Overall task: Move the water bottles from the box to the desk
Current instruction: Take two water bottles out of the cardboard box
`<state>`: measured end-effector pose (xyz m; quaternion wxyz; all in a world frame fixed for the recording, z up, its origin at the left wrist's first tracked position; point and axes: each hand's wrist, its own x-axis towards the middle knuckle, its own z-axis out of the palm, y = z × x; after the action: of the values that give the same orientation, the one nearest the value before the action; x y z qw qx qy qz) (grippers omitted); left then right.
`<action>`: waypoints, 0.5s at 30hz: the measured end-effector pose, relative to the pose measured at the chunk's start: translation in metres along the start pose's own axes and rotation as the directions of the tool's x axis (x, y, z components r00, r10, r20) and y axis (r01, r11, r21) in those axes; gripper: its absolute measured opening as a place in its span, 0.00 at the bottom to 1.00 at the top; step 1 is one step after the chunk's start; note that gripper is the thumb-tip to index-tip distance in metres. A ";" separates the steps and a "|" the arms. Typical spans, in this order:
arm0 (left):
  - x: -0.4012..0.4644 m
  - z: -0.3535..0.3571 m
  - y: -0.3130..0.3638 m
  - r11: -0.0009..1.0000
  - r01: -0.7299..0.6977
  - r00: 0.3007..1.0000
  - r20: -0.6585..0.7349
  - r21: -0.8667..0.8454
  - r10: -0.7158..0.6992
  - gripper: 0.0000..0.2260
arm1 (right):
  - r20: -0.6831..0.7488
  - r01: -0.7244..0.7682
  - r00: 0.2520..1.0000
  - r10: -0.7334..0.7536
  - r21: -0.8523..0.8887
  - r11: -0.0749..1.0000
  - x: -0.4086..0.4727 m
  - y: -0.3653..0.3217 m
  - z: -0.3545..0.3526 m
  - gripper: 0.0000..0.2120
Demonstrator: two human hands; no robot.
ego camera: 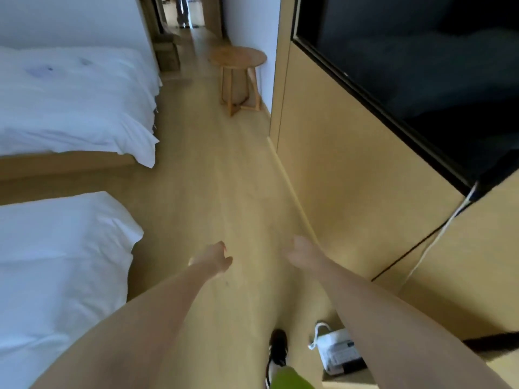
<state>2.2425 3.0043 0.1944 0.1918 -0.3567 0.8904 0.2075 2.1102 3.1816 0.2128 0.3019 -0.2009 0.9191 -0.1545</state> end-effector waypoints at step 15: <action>0.298 -0.188 -0.042 0.987 0.154 0.988 0.038 -0.048 -0.152 0.21 | 0.094 0.180 0.982 -0.166 -0.169 0.969 0.316 -0.230 -0.092 0.25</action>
<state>2.0362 2.7154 0.1968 0.2134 -0.4253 0.8513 0.2211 1.8843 2.8501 0.2210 0.3044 -0.3120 0.8955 -0.0902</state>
